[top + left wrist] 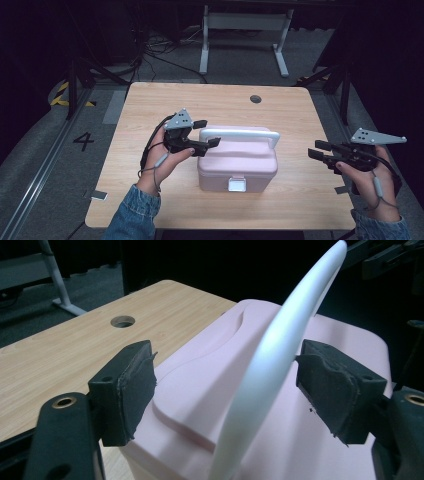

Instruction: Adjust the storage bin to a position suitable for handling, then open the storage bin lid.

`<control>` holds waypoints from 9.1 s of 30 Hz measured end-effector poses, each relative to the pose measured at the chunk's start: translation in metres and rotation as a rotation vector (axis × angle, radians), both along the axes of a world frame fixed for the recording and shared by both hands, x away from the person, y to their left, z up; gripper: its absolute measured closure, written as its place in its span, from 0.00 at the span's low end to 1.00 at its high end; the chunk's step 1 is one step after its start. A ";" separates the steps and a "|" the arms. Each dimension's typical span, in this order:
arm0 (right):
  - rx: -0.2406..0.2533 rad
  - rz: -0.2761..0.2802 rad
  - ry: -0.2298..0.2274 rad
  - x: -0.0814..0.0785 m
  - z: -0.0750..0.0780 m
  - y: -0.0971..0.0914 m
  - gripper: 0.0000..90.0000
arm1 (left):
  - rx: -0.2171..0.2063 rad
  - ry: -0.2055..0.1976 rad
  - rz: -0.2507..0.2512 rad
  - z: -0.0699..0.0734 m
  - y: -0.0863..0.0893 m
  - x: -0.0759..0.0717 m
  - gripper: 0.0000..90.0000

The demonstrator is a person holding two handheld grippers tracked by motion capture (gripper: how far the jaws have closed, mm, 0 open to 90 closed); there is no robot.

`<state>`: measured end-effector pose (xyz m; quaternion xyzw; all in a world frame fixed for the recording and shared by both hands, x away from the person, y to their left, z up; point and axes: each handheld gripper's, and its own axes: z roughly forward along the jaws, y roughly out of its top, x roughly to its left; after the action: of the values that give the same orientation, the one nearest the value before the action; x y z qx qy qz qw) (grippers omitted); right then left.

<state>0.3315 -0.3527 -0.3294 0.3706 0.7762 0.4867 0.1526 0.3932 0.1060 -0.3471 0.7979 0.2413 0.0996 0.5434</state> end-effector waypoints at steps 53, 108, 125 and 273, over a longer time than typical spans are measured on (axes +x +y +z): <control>0.037 0.057 -0.023 0.002 -0.001 0.011 0.57 | -0.001 -0.026 0.067 0.037 -0.004 0.033 0.80; 0.150 0.214 -0.170 0.024 -0.007 0.084 1.00 | 0.015 -0.023 0.133 0.048 0.028 0.040 0.48; 0.181 0.214 -0.161 0.024 -0.007 0.084 1.00 | 0.057 -0.053 0.070 0.042 0.053 -0.015 0.34; 0.182 0.074 -0.136 0.001 -0.014 0.038 0.95 | 0.024 -0.098 0.102 0.005 -0.015 0.107 0.56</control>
<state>0.3325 -0.3144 -0.3434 0.3203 0.7297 0.5846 0.1524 0.5004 0.0914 -0.3422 0.7851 0.2537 0.1691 0.5391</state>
